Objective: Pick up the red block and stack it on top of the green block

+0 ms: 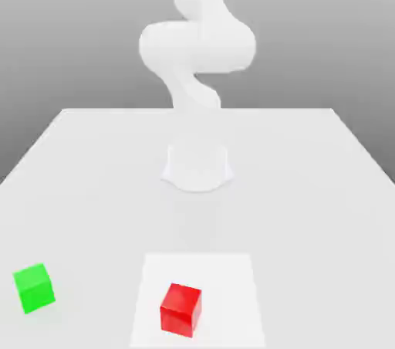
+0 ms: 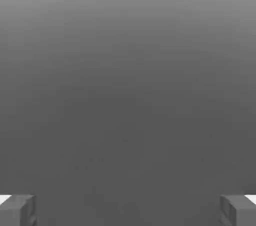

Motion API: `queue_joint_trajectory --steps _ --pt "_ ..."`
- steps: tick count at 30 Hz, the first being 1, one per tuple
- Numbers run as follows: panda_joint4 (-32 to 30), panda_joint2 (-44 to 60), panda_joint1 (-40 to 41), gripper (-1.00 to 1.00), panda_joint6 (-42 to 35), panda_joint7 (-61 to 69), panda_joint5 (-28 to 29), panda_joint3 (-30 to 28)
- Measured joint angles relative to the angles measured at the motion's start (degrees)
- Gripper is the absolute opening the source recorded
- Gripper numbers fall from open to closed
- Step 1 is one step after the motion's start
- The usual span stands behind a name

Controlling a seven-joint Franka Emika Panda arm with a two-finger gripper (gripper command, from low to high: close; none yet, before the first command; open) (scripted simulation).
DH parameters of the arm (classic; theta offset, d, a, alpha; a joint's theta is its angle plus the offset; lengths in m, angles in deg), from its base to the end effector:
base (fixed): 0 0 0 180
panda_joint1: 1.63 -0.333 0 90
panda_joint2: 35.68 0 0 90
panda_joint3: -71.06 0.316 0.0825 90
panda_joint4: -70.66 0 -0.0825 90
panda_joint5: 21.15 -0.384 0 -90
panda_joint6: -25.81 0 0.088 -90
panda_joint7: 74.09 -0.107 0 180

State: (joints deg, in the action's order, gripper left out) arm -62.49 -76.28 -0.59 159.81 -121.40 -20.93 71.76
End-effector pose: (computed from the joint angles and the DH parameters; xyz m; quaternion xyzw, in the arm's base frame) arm 0.3811 -0.0008 0.6700 -0.8559 0.3771 -0.3269 0.1355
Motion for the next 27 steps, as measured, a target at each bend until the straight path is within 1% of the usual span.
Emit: queue_joint_trajectory --steps 15,23,27 --pt "-8.24 31.54 3.93 0.0 13.49 -9.36 2.2 1.91" --pt "-12.54 48.07 4.63 0.0 20.7 -12.61 1.05 1.74" --pt "-12.0 56.36 4.43 0.0 27.0 -13.32 1.43 1.38"
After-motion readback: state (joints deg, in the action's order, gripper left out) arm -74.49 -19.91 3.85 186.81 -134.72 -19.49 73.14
